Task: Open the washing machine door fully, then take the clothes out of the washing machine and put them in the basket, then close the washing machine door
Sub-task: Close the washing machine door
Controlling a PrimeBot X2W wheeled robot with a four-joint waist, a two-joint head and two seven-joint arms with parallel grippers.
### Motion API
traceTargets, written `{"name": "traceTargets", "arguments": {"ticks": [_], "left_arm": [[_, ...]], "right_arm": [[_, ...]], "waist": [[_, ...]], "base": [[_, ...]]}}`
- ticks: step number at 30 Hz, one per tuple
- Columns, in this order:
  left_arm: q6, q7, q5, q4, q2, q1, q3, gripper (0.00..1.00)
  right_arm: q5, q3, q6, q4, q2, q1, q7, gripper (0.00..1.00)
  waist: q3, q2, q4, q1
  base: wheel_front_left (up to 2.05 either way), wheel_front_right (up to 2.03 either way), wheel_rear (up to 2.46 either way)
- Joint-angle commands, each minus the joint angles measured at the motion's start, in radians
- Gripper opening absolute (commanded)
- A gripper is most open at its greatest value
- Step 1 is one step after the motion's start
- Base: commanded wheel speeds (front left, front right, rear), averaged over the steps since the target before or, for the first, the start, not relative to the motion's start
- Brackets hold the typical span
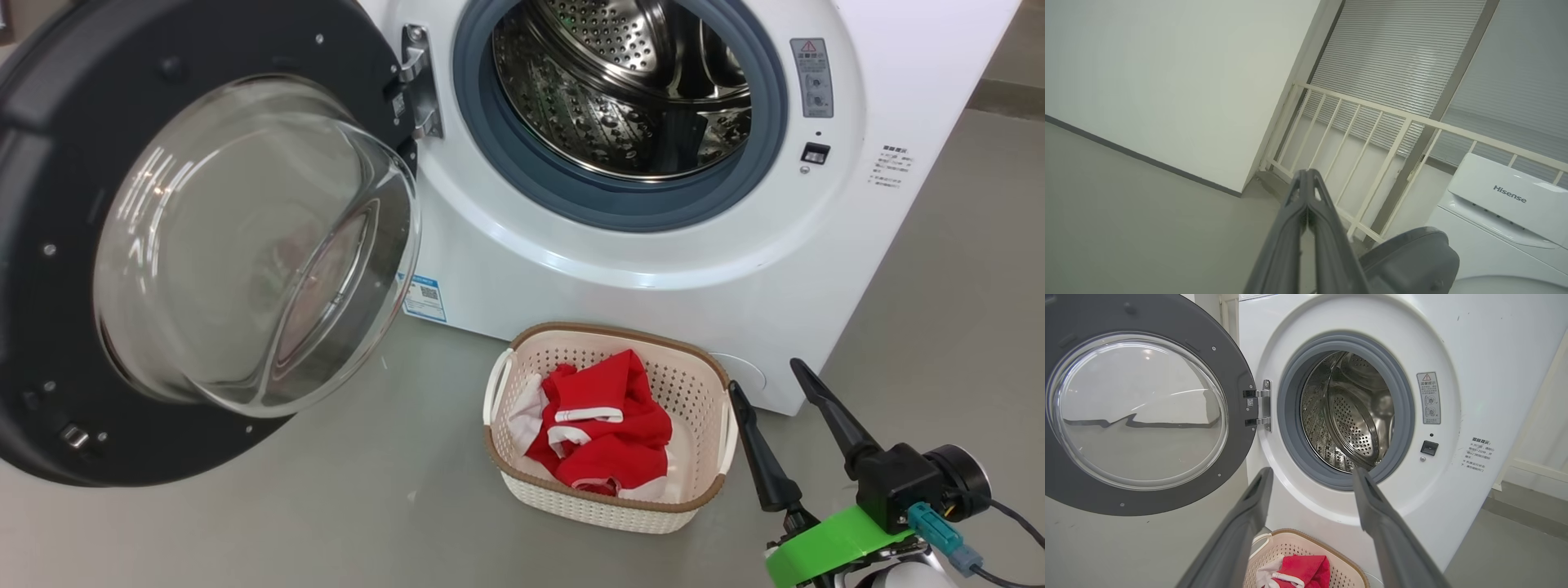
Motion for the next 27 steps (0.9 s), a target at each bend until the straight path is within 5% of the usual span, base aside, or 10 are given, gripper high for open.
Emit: {"name": "traceTargets", "arguments": {"ticks": [1, 13, 27], "left_arm": [[-0.007, 0.019, -0.025, 0.019, 0.065, -0.062, 0.043, 0.0], [0.011, 0.297, -0.248, 0.415, 0.126, -0.252, 0.165, 0.0], [-0.063, 0.624, -0.375, 0.542, 0.144, -0.247, 0.179, 0.0]], "right_arm": [[-0.009, 0.023, 0.003, -0.023, -0.003, -0.015, -0.006, 1.0], [-0.024, 0.035, 0.003, -0.019, -0.003, -0.014, -0.006, 1.0], [-0.025, 0.036, 0.003, -0.013, -0.003, -0.018, -0.006, 1.0]], "waist": [[0.002, 0.0, -0.004, -0.0001], [0.007, 0.0, -0.033, -0.0001], [0.01, 0.0, -0.029, -0.0001]], "base": [[0.0, 0.0, 0.0], [0.0, 0.0, 0.0], [0.0, 0.0, 0.0]]}}
